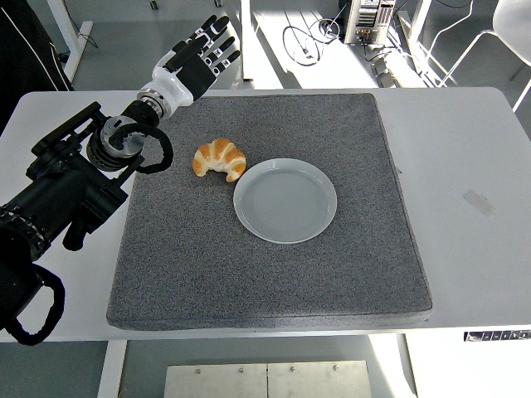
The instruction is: Place the bread on the plate
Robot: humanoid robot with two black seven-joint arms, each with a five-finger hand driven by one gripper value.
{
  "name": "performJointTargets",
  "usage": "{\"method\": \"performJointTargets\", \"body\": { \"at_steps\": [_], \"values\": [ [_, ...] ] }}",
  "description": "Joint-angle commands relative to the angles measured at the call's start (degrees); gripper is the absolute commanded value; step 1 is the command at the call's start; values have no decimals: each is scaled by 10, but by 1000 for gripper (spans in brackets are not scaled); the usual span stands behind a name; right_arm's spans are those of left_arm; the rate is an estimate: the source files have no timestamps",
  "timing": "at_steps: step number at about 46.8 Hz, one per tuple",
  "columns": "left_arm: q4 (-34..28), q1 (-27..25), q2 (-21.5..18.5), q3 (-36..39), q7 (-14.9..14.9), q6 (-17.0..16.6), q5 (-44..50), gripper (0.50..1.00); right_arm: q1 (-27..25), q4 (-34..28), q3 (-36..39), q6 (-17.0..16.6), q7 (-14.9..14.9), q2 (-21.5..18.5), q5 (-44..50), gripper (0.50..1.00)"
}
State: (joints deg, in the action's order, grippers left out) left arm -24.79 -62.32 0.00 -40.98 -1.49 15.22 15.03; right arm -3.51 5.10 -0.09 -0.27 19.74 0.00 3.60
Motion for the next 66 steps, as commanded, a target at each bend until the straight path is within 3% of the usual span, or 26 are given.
{"method": "performJointTargets", "body": {
  "at_steps": [1,40,50,58,63,66],
  "values": [
    [-1,0,0,-2,0,1,0,987,0,0,0,0,-1,0,0,1000],
    [-11,13,0,-1,1,19,0,987,0,0,0,0,-1,0,0,1000],
    [-72,27,0,-2,1,13,0,987,0,0,0,0,-1,0,0,1000],
    [-127,32,-13,9,5,-18,-3,987,0,0,0,0,0,0,0,1000],
    [-129,22,-28,58,6,-69,-4,987,0,0,0,0,-1,0,0,1000],
    [-130,16,-41,92,4,-82,-17,987,0,0,0,0,0,0,0,1000]
  ]
}}
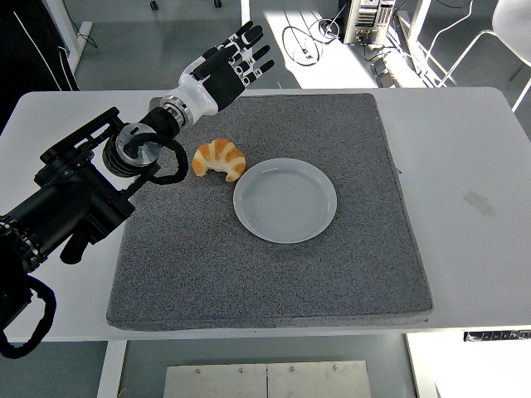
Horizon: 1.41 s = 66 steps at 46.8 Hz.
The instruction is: Place the bread on the plate
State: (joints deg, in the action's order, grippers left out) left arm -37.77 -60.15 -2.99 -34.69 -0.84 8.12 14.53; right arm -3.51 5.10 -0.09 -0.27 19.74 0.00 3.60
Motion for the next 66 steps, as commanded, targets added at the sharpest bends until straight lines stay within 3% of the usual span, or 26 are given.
{"method": "performJointTargets", "body": {
  "at_steps": [1,10,20,26,33,44,49,55,66],
  "values": [
    [-1,-8,-18,37,-2,-10,-20,987,0,0,0,0,0,0,0,1000],
    [-12,-21,-76,55,-1,-13,-156,987,0,0,0,0,-1,0,0,1000],
    [-75,-33,-148,55,1,-13,-378,987,0,0,0,0,0,0,0,1000],
    [-117,-51,-186,61,1,-12,-458,987,0,0,0,0,-1,0,0,1000],
    [-159,-72,-226,118,1,-12,-549,987,0,0,0,0,-1,0,0,1000],
    [-158,-99,-223,210,2,-13,-697,986,0,0,0,0,-1,0,0,1000],
    [-156,-100,-220,254,-11,-13,-711,986,0,0,0,0,-1,0,0,1000],
    [-150,-102,-213,298,-61,-13,-760,987,0,0,0,0,0,0,0,1000],
    [-85,-95,-181,313,-68,-15,-781,984,0,0,0,0,-1,0,0,1000]
  ]
}}
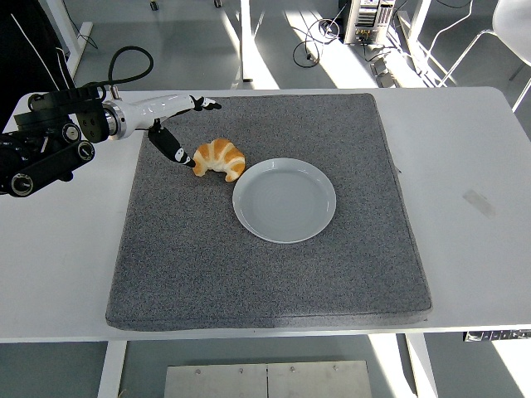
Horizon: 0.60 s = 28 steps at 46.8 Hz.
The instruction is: Place the bread on the plate
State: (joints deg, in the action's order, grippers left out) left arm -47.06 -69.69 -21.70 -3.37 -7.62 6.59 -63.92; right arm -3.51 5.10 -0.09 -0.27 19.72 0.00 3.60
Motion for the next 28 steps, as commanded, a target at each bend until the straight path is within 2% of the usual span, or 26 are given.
{"method": "performJointTargets", "body": {
  "at_steps": [1,12,22,28],
  "values": [
    [7,1,6,-1,0,0,4,984,0,0,0,0,0,0,0,1000],
    [14,17,32,0,-2,-18,3,983,0,0,0,0,0,0,0,1000],
    [72,28,80,1,-3,-19,3,981,0,0,0,0,0,0,0,1000],
    [91,27,95,1,-20,-19,3,981,0,0,0,0,0,0,0,1000]
  ]
}}
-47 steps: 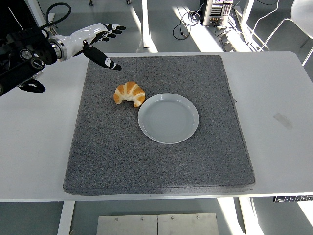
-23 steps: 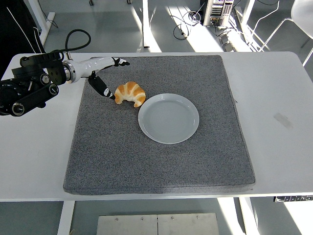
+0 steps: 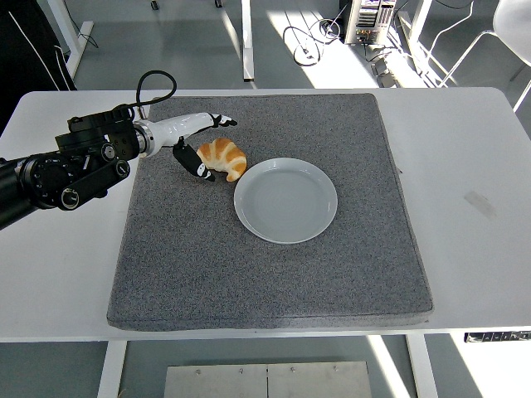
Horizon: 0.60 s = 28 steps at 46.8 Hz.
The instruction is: Place the bread on the plate
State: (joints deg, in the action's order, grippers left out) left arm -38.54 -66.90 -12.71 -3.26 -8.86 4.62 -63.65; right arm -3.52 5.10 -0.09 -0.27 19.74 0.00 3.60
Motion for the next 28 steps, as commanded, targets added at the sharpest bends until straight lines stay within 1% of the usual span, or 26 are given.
{"method": "performJointTargets", "body": {
  "at_steps": [1,10,15,28],
  "values": [
    [8,-1,6,0,-10,0,0,981,0,0,0,0,0,0,0,1000],
    [31,0,18,1,-13,-1,1,981,0,0,0,0,0,0,0,1000],
    [34,1,18,2,-23,-1,1,981,0,0,0,0,-1,0,0,1000],
    [65,6,33,2,-25,-1,1,980,0,0,0,0,0,0,0,1000]
  ]
}}
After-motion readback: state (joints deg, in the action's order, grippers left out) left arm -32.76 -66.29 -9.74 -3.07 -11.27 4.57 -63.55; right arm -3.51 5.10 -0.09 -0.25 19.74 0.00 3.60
